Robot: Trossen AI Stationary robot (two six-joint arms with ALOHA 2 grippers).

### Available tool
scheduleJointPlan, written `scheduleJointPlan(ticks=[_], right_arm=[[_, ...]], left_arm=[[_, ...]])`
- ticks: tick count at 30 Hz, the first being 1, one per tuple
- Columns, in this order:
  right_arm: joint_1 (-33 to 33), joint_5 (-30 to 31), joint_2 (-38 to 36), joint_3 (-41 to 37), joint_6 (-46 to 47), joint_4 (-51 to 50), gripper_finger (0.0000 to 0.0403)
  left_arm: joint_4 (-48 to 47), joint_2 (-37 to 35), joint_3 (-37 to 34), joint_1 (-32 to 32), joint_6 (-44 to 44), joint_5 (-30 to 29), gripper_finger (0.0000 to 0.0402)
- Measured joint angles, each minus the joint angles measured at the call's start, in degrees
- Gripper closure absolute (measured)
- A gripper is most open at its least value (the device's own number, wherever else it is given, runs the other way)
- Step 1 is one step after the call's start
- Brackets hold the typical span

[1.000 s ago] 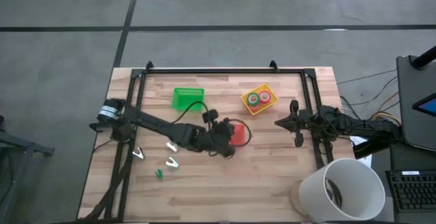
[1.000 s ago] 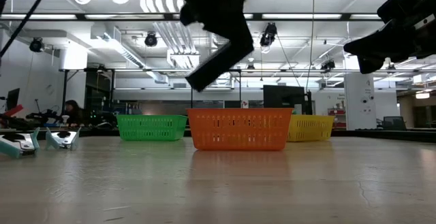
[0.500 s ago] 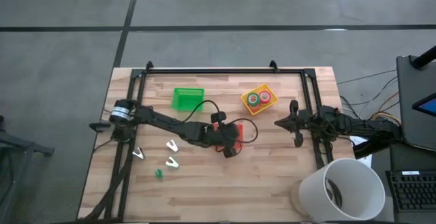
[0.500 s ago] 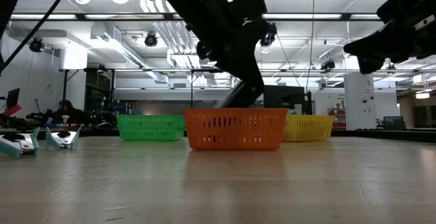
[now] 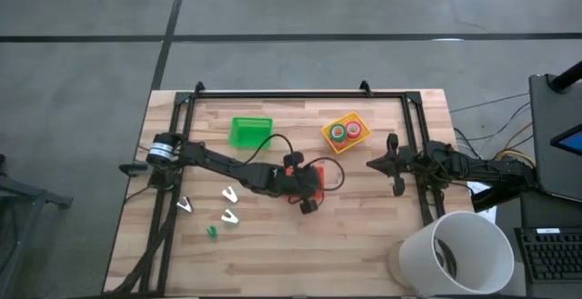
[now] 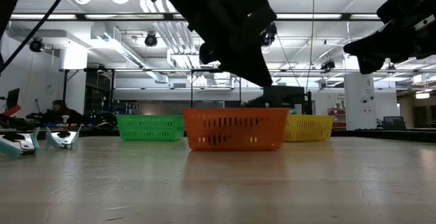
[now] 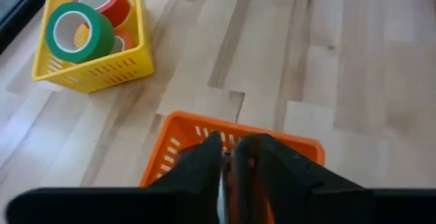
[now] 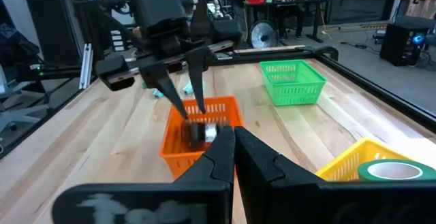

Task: Pick and place Stapler, Stapler remover, tape
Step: Put the big black stapler into the orange bin, then put the black staple remover into the green bin

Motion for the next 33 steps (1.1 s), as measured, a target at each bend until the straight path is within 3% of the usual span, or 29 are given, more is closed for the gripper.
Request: scheduleJointPlan(ticks=[4, 9, 13, 20, 23, 27, 33], right_arm=[[0.0, 0.0, 0.0, 0.0, 0.0, 0.0, 0.0394], [0.0, 0.0, 0.0, 0.0, 0.0, 0.0, 0.0394], [0.0, 0.0, 0.0, 0.0, 0.0, 0.0, 0.0394], [0.0, 0.0, 0.0, 0.0, 0.0, 0.0, 0.0394], [0.0, 0.0, 0.0, 0.0, 0.0, 0.0, 0.0394], [0.0, 0.0, 0.0, 0.0, 0.0, 0.0, 0.0394], [0.0, 0.0, 0.0, 0.0, 0.0, 0.0, 0.0394]], left_arm=[[-0.3, -0.4, 0.0, -0.2, -0.8, 0.9, 0.0254], [-4.1, -6.0, 0.2, -3.4, -2.5, 9.8, 0.0224], [-16.9, -12.9, 0.3, -8.3, -6.4, 11.4, 0.0226], [-42.5, -22.8, 0.2, -18.3, -15.4, 4.6, 0.0235], [-53.5, -24.1, 0.1, -21.5, -21.7, 2.4, 0.0237], [-65.3, -24.1, -0.7, -24.3, -32.5, 4.3, 0.0236], [-68.8, -24.5, -6.5, -25.2, -61.5, 8.7, 0.0240]])
